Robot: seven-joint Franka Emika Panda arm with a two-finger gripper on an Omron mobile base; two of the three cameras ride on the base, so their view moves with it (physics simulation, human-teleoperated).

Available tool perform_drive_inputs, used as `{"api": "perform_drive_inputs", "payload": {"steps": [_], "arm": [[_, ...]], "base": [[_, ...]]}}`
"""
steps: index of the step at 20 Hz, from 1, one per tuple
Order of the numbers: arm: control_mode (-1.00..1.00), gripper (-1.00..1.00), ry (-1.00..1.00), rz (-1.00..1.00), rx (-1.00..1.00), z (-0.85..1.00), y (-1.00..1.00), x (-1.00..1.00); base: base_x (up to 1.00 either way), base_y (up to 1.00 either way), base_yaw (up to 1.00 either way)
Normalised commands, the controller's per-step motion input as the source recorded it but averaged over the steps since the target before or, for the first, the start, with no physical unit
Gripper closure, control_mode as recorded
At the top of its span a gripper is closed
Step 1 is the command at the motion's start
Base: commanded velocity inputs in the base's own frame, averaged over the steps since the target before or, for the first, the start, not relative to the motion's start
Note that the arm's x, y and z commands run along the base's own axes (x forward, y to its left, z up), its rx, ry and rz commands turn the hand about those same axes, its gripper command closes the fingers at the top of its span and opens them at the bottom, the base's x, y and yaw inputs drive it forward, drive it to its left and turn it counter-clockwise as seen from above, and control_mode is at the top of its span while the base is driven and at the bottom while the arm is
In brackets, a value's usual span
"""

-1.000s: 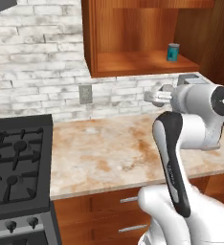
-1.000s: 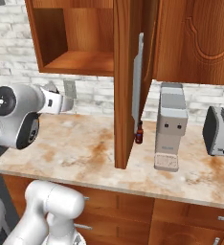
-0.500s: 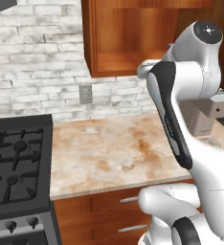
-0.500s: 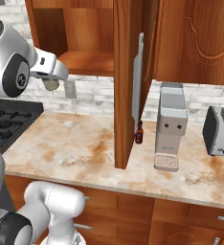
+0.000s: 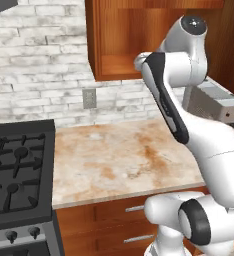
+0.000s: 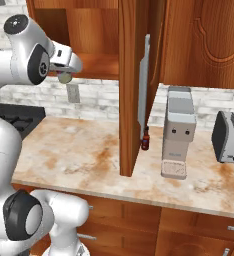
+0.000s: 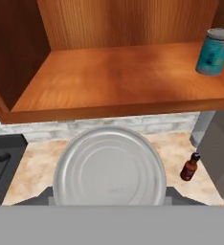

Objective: Restock the canned food cabinet by taking the new fresh canned food from the counter and placing it in the cabinet. Then, take the old canned food from the cabinet and place it on the counter.

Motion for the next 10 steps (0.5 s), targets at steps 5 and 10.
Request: {"api": "perform_drive_inputs", "payload": {"steps": [5, 10], "arm": [[-1.0, 1.0, -0.05, 0.0, 0.0, -0.18, 0.0, 1.0], [-1.0, 1.0, -0.09, 0.0, 0.0, 0.0, 0.0, 1.0]], "base": [[0.0, 0.0, 0.0], [0.0, 0.0, 0.0]]}}
